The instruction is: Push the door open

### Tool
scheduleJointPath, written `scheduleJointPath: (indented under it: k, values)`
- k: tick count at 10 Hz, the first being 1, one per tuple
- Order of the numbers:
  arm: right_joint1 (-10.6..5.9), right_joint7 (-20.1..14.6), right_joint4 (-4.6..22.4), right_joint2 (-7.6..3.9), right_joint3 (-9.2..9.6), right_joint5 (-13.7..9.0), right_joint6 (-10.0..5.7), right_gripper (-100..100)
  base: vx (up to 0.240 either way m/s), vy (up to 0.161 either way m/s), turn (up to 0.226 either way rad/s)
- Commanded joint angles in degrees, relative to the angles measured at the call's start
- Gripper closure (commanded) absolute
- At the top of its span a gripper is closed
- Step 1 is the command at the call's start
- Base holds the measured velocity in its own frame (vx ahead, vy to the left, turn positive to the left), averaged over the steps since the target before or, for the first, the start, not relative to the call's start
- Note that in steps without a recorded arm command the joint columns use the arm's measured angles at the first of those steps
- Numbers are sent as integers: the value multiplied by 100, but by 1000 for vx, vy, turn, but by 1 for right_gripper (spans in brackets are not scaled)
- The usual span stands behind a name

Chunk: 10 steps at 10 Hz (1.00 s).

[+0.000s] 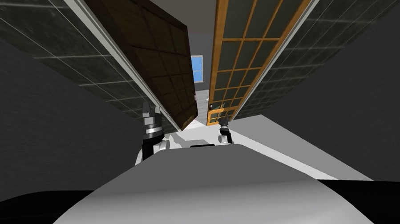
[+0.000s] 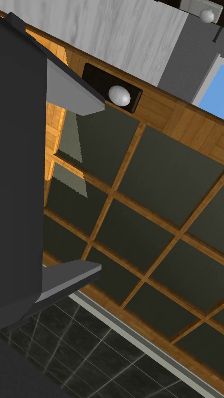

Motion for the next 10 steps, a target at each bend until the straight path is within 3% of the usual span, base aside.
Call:
scheduleJointPath:
  k: [1,10]
  values:
    - [-41,-148,168,23,19,-55,-36,-100,65,-86,140]
    - [-425,-918,1248,143,80,-364,-243,-100,60,-79,141]
